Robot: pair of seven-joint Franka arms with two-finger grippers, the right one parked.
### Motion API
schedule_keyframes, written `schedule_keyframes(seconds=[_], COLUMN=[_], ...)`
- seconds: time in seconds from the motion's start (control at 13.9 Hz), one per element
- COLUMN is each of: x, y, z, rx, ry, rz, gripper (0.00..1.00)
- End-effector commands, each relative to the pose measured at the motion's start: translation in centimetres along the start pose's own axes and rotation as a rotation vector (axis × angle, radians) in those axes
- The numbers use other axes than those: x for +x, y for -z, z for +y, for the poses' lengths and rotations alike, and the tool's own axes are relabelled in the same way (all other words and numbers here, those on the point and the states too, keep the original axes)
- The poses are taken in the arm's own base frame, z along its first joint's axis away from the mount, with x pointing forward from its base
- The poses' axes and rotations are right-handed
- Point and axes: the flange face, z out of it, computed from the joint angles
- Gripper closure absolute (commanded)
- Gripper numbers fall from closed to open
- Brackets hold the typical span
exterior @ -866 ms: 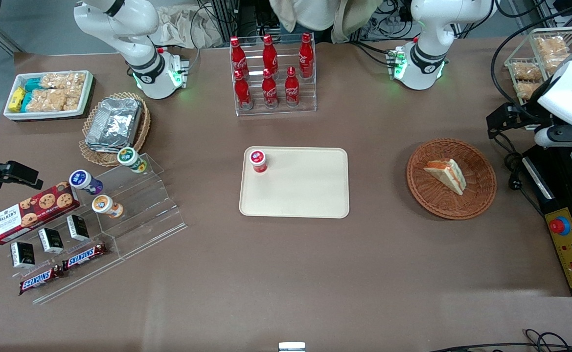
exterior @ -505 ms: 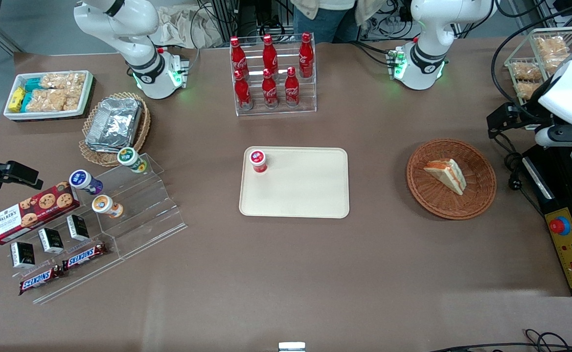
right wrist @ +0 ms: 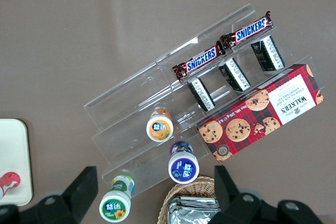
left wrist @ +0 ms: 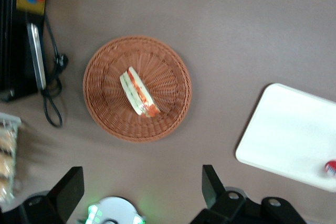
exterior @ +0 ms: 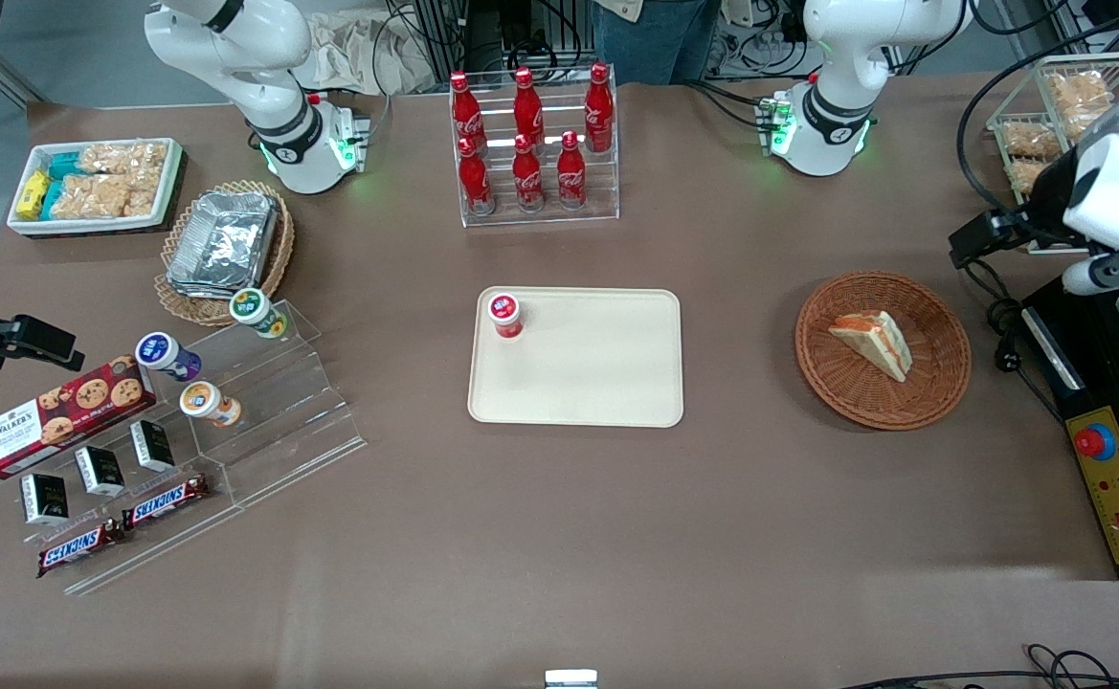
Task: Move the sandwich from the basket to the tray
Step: 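Move the left gripper down over the sandwich in the wicker basket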
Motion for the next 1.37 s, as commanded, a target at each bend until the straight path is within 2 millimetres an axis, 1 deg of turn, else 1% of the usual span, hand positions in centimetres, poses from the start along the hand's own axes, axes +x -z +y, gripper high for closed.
schedule_keyframes(seconds=[0.0, 0.07, 0.22, 0.29, 0.43, 0.58, 0.65, 0.72, 0.79, 0.94, 1.01, 1.08, 1.23, 1.3], x=[-1.9, -2.2, -2.8, -3.3, -4.0, -3.9, -3.7, -3.4, -3.1, -2.7, -2.5, -2.4, -2.8, -2.8], y=[-2.1, -2.7, -5.6, -7.5, -12.6, -16.1, -17.6, -19.7, -21.2, -25.3, -27.8, -29.7, -32.9, -34.3], z=[1.0, 0.9, 0.5, 0.0, -0.6, -0.9, -0.9, -0.9, -0.9, -1.0, -1.1, -1.2, -1.4, -1.6], rx=[0.039, 0.049, 0.057, 0.043, 0.069, 0.062, 0.062, 0.076, 0.079, 0.124, 0.169, 0.194, 0.195, 0.194], ry=[0.105, 0.151, 0.184, 0.208, 0.286, 0.348, 0.382, 0.409, 0.420, 0.450, 0.457, 0.464, 0.450, 0.442], rz=[-0.033, -0.039, -0.034, -0.018, -0.032, -0.020, -0.022, -0.038, -0.023, -0.020, -0.026, -0.010, 0.016, 0.016], gripper=[0.00, 0.00, 0.00, 0.00, 0.00, 0.00, 0.00, 0.00, 0.00, 0.00, 0.00, 0.00, 0.00, 0.00])
